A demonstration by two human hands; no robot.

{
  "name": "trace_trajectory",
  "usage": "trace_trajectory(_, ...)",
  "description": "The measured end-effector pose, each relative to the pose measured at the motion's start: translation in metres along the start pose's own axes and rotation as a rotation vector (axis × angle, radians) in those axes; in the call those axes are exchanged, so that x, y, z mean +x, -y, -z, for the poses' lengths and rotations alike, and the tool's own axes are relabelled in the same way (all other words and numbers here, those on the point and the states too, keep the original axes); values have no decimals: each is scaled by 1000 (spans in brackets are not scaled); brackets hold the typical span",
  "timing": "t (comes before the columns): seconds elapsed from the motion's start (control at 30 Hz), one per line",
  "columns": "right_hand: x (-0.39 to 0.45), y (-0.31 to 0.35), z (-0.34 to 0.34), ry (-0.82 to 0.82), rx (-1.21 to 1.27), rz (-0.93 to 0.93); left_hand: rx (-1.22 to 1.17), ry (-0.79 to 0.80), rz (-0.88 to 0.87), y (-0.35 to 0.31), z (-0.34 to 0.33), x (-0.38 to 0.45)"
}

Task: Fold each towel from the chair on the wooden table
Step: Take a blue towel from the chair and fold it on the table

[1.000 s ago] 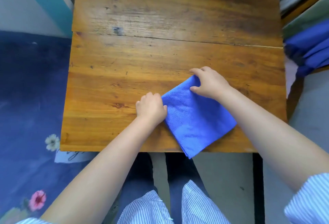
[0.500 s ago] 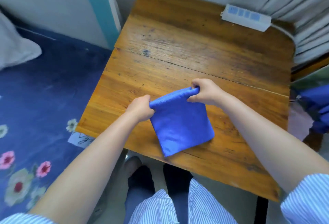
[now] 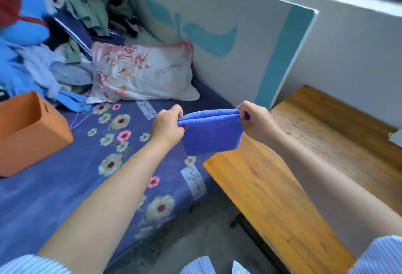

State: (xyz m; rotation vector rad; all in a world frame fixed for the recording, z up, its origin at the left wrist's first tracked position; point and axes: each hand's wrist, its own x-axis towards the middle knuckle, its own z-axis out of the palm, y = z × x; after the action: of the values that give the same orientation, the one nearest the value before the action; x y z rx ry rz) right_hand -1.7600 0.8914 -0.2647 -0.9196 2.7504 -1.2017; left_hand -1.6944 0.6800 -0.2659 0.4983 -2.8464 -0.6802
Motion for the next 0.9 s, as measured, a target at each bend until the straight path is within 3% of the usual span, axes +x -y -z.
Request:
trace_trajectory(0.27,55,171,-104,89,65,165,-39,-208,104,145,154,-47)
trace_trajectory(0.43,78,274,-164,-18,308,-23,-161,-325,176,221,231,-72)
trace_trajectory(0.5,85,299,-183,43,460,-95,-222,-385,204,243,249,-80)
trace_trajectory(0.63,106,353,-226,175,771,-66,-235,-491,257,297,287,-85)
trace_trajectory(0.9,177,416,-297,264,815,50,-442,-602,398,370,339,-34)
